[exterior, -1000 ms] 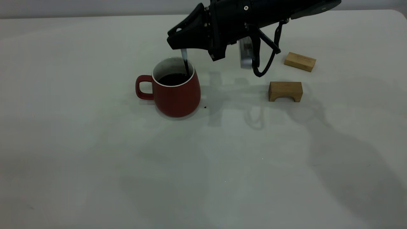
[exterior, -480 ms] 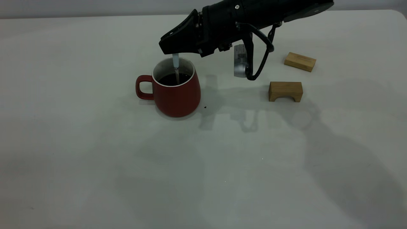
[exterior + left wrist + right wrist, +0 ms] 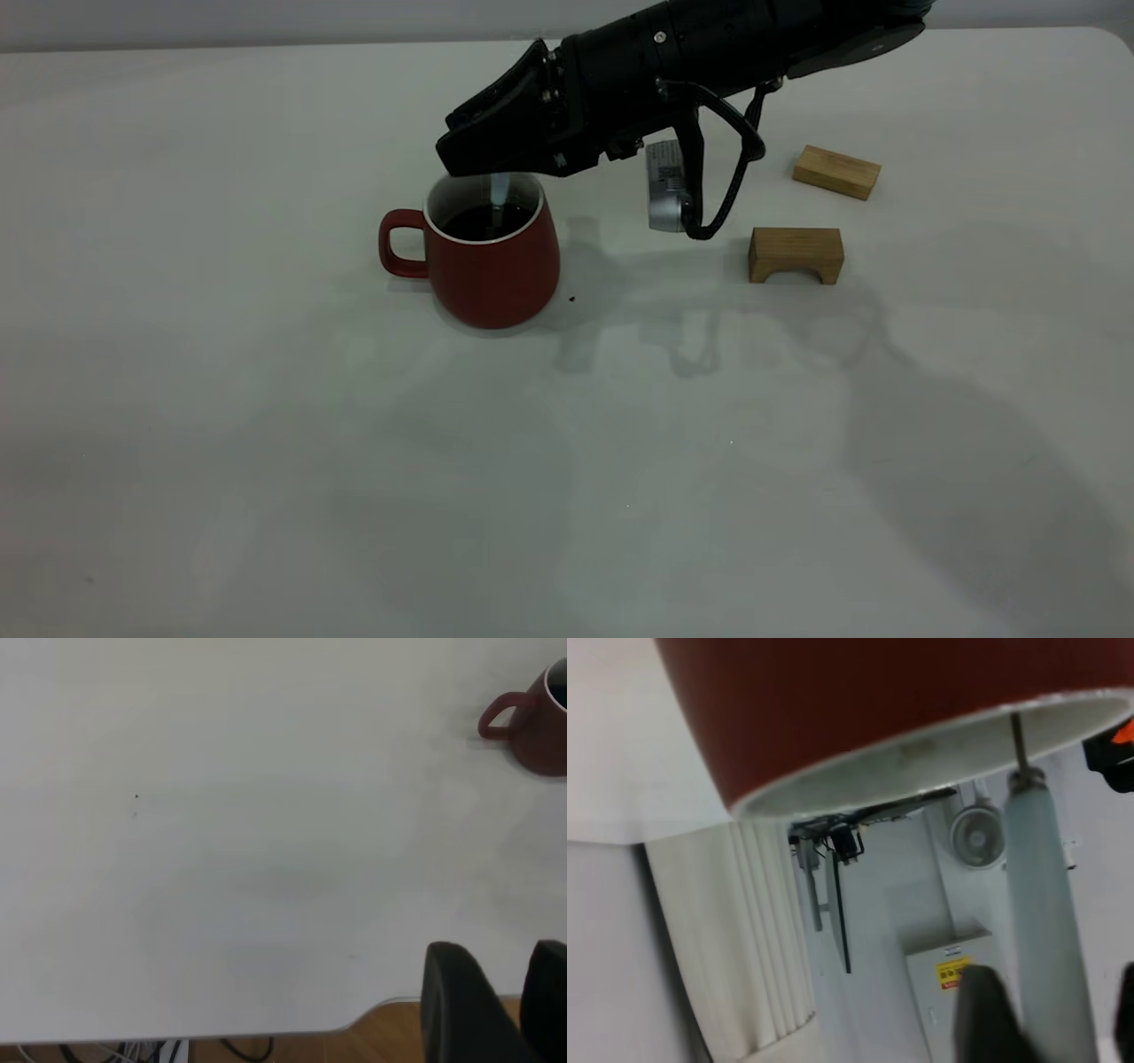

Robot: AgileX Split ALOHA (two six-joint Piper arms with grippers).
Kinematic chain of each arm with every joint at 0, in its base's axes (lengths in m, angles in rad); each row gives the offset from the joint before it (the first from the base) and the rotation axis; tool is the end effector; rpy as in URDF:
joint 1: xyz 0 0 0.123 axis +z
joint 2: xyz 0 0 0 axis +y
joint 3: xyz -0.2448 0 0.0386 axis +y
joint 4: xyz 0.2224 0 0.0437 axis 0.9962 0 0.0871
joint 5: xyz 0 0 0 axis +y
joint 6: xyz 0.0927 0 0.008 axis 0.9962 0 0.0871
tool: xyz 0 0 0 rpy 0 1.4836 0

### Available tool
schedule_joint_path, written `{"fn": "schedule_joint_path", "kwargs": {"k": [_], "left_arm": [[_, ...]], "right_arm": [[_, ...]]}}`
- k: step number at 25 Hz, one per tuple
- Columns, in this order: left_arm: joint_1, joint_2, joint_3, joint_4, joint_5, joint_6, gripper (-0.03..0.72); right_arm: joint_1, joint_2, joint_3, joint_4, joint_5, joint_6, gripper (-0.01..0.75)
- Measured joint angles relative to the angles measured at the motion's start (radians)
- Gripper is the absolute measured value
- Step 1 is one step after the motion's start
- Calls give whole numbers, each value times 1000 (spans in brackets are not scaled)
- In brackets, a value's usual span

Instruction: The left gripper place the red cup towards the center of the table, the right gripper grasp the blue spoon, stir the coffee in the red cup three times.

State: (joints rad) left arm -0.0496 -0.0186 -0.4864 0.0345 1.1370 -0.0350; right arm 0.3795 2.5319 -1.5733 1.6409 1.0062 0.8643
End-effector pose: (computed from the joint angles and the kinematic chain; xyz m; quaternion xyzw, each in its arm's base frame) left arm 0.0076 0.0025 0.2546 0.0050 0.8711 -0.0036 0.4910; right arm 0.3634 0.2294 0.0402 -0.6289 -0.5387 -0.3870 0.4056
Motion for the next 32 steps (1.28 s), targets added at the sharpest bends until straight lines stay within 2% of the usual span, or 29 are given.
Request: {"fn": "schedule_joint_path", "kwargs": {"k": [2, 4, 8, 13, 17, 25, 28, 32], "left_arm": [[0, 0, 0, 0, 0, 0, 246], [0, 0, 0, 0, 0, 0, 246], [0, 0, 0, 0, 0, 0, 246], [0, 0, 0, 0, 0, 0, 246], [0, 0, 0, 0, 0, 0, 246], [0, 0, 0, 0, 0, 0, 246], [0, 0, 0, 0, 0, 0, 246], [0, 0, 0, 0, 0, 0, 246]], "right_arm": [[0, 0, -2, -13, 11, -15, 527], [-1, -8, -3, -45, 14, -25, 587], [-18, -85, -3, -164, 3, -29, 607], [-50, -247, -3, -360, -9, -29, 531], [-50, -401, -3, -603, 12, -29, 457], [-50, -752, 0, -1103, 199, -49, 331], [-50, -889, 5, -1239, 215, -207, 286], [-50, -1061, 8, -1338, 228, -590, 240]]}}
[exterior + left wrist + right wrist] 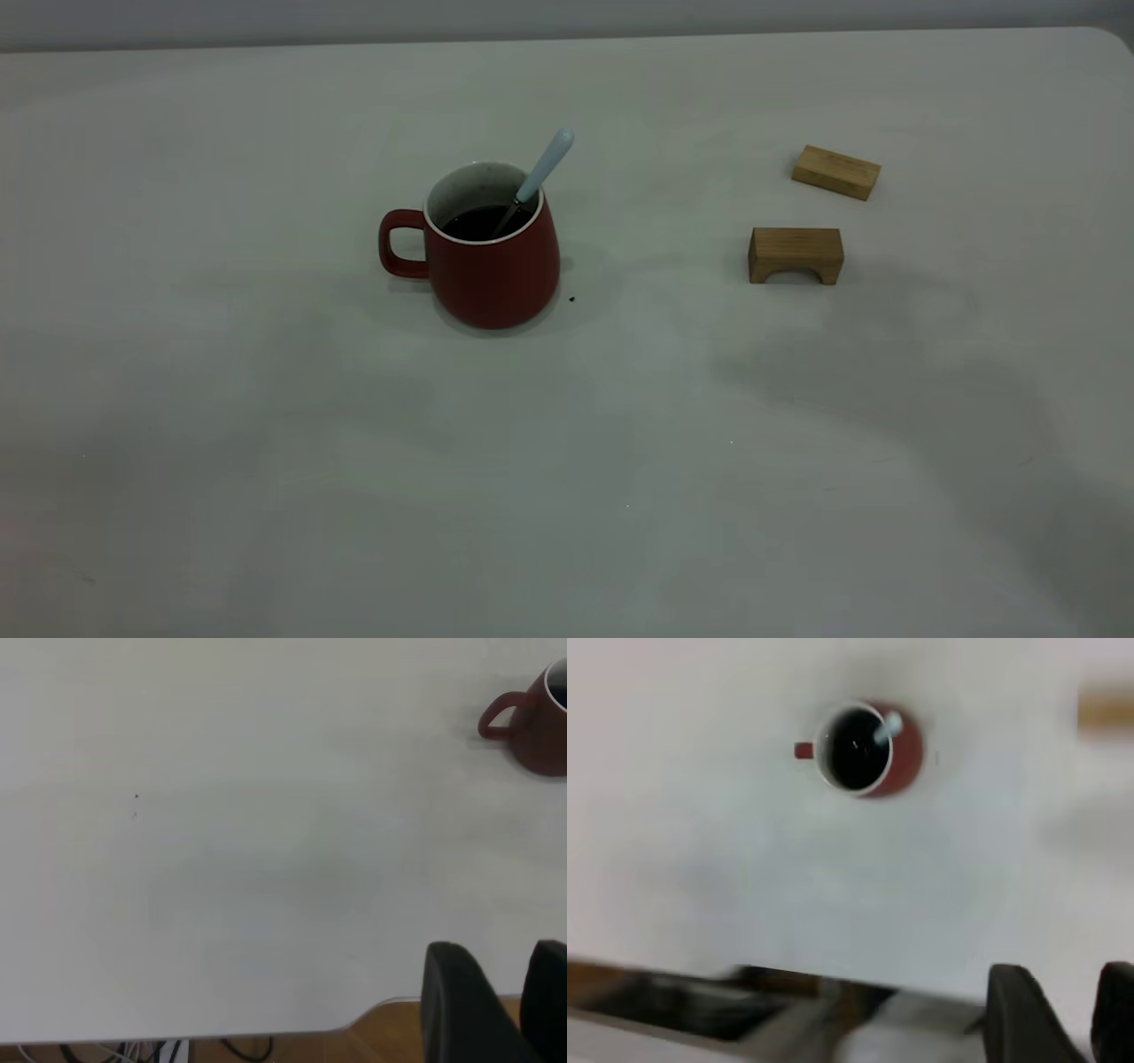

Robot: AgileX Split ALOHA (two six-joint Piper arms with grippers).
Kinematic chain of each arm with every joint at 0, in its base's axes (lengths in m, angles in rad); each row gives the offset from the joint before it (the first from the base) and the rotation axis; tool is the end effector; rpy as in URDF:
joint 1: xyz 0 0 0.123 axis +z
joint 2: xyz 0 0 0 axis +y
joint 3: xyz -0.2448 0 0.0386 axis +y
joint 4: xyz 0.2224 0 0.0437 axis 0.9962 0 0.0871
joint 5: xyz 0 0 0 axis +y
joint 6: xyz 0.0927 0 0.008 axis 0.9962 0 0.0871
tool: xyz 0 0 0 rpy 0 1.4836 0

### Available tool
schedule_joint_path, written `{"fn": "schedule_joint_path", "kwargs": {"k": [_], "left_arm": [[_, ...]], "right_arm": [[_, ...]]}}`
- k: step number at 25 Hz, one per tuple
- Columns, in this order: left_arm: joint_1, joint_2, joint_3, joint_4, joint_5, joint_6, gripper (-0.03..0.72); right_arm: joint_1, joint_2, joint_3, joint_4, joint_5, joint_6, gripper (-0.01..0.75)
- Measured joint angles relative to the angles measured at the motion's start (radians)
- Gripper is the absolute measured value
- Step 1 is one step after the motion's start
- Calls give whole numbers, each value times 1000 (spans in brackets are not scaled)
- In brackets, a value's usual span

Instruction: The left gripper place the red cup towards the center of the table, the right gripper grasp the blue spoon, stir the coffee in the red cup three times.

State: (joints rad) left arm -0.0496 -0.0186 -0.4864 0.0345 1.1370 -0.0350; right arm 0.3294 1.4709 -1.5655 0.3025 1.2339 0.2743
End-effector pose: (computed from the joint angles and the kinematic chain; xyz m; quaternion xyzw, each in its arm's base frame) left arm 0.0076 0.0025 0.2546 0.0050 0.8711 -0.0036 0.4910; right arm 0.2533 0.1142 0.3580 -0.0147 0.9555 0.2188 0.1974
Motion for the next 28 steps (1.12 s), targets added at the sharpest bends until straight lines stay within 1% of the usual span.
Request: {"fn": "schedule_joint_path", "kwargs": {"k": [4, 6, 8, 11, 13, 17, 18, 20, 23, 28], "left_arm": [[0, 0, 0, 0, 0, 0, 246], [0, 0, 0, 0, 0, 0, 246], [0, 0, 0, 0, 0, 0, 246], [0, 0, 0, 0, 0, 0, 246], [0, 0, 0, 0, 0, 0, 246], [0, 0, 0, 0, 0, 0, 246], [0, 0, 0, 0, 0, 0, 246], [0, 0, 0, 0, 0, 0, 246], [0, 0, 0, 0, 0, 0, 246], [0, 0, 0, 0, 0, 0, 246]], "right_arm": [[0, -159, 0, -7, 3, -362, 230], [0, -228, 0, -7, 3, -446, 230], [0, -298, 3, -10, 3, -476, 230], [0, -409, 61, -18, 3, -487, 230], [0, -490, 137, -23, 3, -488, 230], [-2, -656, 337, -35, 3, -509, 230], [-12, -701, 388, -41, 3, -525, 231], [-54, -788, 470, -51, 3, -560, 232], [-161, -946, 561, -60, 3, -587, 235], [-323, -1152, 632, -82, 3, -593, 236]]}}
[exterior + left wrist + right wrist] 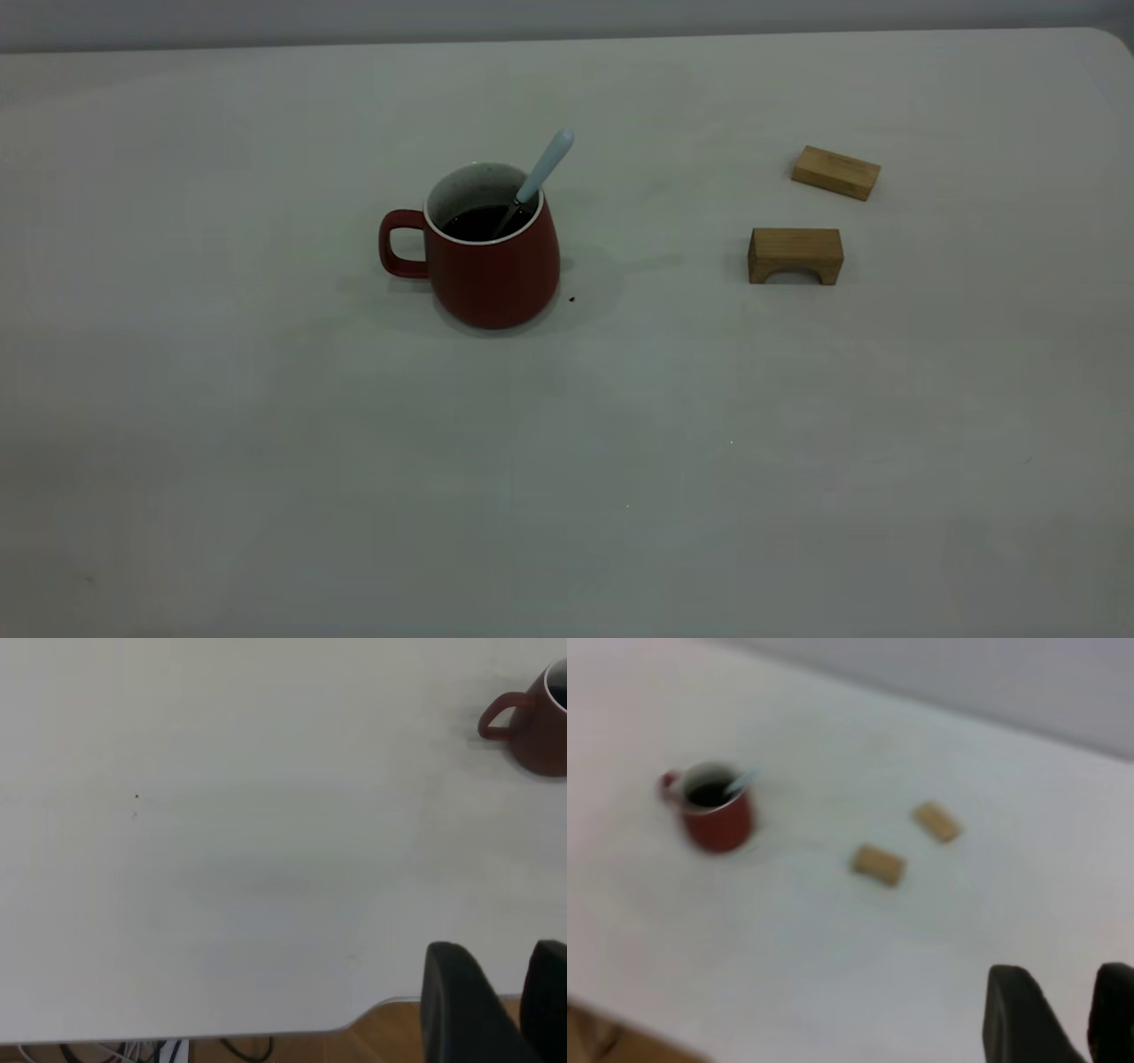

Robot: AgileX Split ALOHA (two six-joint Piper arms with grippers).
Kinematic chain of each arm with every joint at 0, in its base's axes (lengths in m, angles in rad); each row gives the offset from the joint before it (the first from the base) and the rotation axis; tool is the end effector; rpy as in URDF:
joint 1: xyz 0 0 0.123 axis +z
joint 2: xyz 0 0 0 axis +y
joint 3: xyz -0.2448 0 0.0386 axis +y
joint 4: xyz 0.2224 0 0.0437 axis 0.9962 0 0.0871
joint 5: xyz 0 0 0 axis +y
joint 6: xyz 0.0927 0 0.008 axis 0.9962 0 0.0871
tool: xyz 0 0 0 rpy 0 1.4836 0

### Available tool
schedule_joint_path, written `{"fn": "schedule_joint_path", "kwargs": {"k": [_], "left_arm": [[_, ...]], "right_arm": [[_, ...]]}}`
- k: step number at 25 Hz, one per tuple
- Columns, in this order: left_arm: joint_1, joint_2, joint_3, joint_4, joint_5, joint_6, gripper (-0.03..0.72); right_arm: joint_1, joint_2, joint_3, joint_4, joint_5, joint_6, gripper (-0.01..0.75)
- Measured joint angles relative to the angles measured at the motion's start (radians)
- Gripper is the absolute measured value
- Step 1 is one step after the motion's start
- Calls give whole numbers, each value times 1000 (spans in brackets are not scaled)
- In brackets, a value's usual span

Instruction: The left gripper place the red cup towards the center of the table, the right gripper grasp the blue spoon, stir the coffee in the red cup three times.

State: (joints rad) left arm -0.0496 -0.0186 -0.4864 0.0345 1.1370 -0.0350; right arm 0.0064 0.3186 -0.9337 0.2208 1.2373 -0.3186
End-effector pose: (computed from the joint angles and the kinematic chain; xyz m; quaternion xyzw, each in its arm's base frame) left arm 0.0076 0.0025 0.2546 0.0050 0.8711 -0.0036 0.4910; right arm 0.0145 0.0194 0.3545 -0.1596 0.8489 0.0305 0.5029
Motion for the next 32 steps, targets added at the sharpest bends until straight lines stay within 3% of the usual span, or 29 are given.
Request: {"fn": "schedule_joint_path", "kwargs": {"k": [4, 7, 18, 23, 32], "left_arm": [[0, 0, 0, 0, 0, 0, 246], [0, 0, 0, 0, 0, 0, 246], [0, 0, 0, 0, 0, 0, 246], [0, 0, 0, 0, 0, 0, 246], [0, 0, 0, 0, 0, 0, 246]], "right_arm": [[-93, -107, 59, -40, 0, 35, 236], [-120, -169, 115, -67, 0, 70, 236], [-123, -300, 328, -193, -13, 273, 236], [-123, -300, 425, -193, -99, 273, 236], [-64, -300, 464, -208, -102, 260, 237]]}}
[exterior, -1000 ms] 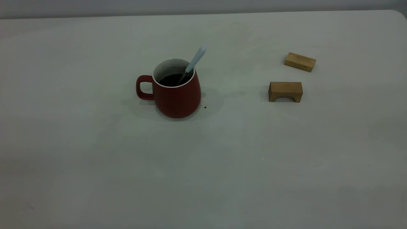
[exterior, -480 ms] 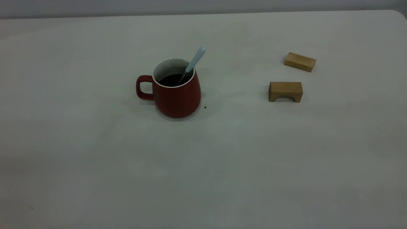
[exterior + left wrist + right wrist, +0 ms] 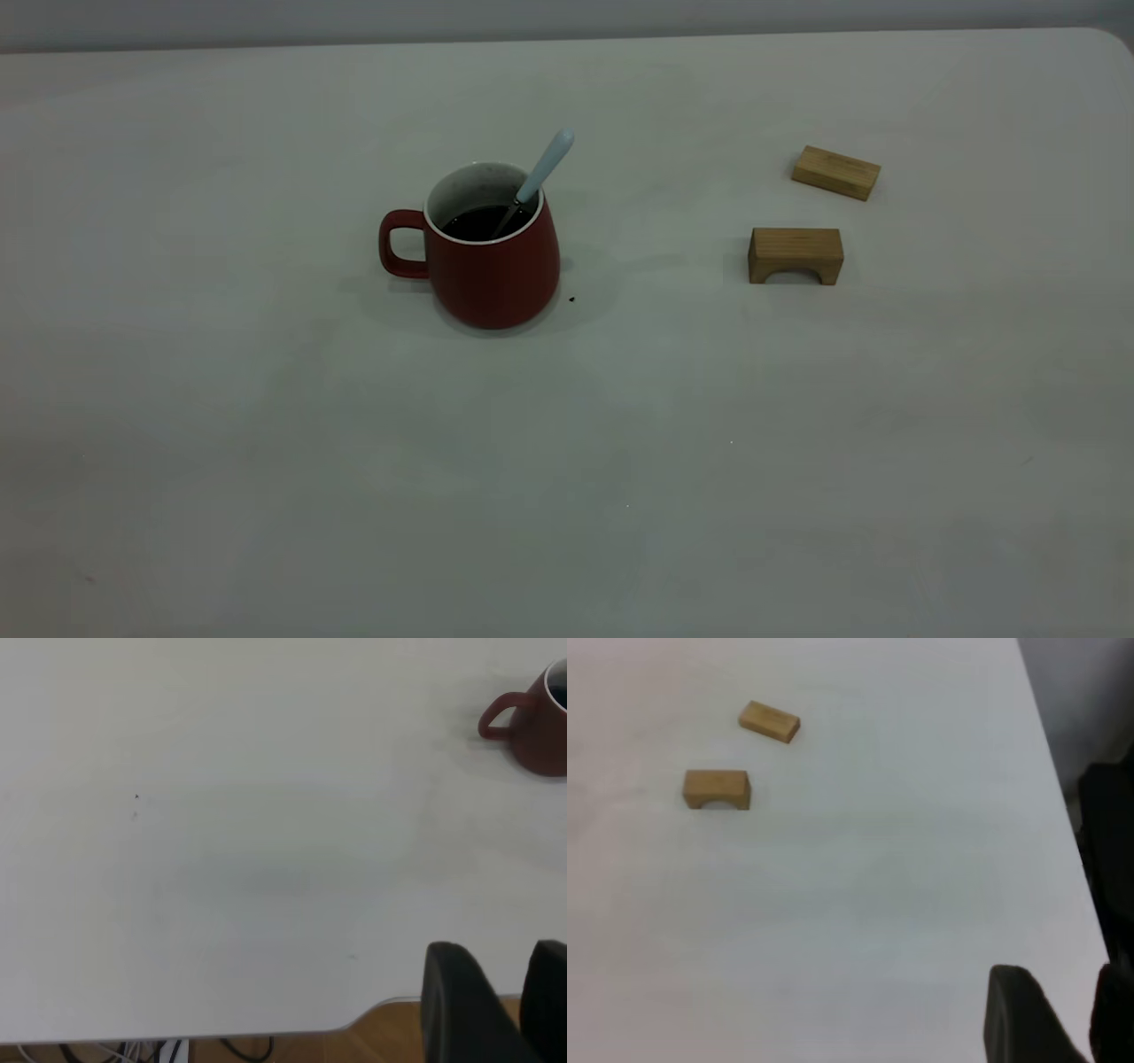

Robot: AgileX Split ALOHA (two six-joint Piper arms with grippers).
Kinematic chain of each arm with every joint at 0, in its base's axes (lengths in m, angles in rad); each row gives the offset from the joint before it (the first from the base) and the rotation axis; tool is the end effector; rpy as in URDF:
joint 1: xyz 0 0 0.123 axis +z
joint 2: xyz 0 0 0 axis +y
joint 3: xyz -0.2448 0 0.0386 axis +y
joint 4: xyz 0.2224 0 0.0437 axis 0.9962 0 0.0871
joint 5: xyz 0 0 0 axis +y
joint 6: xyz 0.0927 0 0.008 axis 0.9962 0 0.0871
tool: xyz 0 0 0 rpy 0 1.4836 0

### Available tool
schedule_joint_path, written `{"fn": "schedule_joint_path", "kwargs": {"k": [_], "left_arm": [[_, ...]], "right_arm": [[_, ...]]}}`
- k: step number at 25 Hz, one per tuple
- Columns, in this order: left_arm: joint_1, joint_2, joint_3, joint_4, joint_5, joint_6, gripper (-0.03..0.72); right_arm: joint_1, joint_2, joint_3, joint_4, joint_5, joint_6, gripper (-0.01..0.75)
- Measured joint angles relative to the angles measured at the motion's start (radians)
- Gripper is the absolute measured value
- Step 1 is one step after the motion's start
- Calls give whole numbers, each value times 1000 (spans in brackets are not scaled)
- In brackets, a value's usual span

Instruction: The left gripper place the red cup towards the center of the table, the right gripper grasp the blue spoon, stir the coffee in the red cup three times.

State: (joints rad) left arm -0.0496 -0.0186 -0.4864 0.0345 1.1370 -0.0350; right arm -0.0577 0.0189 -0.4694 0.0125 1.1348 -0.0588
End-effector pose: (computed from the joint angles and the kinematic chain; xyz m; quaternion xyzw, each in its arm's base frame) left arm 0.0076 0.0025 0.2546 0.0050 0.8711 -0.0036 0.4910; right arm 0.0141 0.0002 0.2500 -0.0008 0.8838 -0.0210 0.4674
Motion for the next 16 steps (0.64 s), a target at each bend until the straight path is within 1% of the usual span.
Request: {"fn": "schedule_joint_path", "kwargs": {"k": [3, 16], "left_arm": [[0, 0, 0, 0, 0, 0, 246], [0, 0, 0, 0, 0, 0, 246]], "right_arm": [[19, 0, 0, 0, 0, 0, 238], [19, 0, 0, -3, 0, 0, 237]]}}
